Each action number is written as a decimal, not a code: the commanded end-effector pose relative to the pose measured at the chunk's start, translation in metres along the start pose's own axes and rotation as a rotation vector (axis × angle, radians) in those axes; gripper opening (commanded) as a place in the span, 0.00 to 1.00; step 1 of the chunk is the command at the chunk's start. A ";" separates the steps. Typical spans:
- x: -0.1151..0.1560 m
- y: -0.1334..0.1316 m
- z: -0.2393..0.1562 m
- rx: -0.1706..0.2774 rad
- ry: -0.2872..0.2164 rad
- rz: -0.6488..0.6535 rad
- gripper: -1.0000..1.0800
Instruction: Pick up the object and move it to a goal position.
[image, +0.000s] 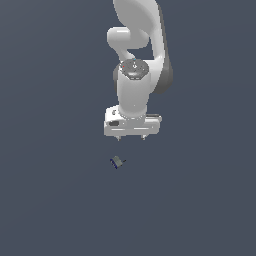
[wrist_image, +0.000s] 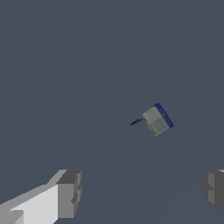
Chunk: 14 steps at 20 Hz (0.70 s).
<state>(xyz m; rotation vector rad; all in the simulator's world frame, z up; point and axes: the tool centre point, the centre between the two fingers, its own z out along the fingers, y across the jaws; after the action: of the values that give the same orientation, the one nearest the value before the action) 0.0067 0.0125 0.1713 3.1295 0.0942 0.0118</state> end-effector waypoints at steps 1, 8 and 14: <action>0.000 0.000 0.000 0.000 0.000 0.000 0.96; 0.012 -0.008 -0.017 -0.018 0.037 -0.022 0.96; 0.014 -0.010 -0.021 -0.022 0.046 -0.029 0.96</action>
<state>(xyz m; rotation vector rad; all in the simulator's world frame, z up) 0.0203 0.0240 0.1934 3.1059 0.1411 0.0851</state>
